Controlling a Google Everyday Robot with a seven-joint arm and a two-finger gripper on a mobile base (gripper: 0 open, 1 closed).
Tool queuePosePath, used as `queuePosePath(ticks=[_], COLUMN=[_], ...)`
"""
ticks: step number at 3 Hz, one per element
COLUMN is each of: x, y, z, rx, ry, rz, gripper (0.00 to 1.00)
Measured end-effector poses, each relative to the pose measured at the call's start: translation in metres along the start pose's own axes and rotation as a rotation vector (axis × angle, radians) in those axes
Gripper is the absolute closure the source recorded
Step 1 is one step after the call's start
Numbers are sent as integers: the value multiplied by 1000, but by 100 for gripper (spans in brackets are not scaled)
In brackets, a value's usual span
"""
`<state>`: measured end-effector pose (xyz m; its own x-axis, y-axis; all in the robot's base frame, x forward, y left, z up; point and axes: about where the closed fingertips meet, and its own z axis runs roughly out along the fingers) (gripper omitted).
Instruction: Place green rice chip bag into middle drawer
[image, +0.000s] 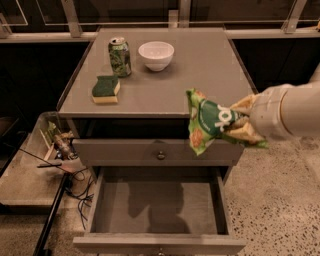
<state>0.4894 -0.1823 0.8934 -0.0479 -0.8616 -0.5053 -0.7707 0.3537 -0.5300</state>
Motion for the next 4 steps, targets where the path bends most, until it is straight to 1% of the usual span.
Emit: queuePosePath(ticks=[1,2,3,4], x=[30,71,99,113], y=[28,46,54,61], z=[15,54,96,134], rx=[-12,-64,-127,-189], ry=[36,43,7,-59], rz=[42,78,82,42], gripper=[100,100,100,100])
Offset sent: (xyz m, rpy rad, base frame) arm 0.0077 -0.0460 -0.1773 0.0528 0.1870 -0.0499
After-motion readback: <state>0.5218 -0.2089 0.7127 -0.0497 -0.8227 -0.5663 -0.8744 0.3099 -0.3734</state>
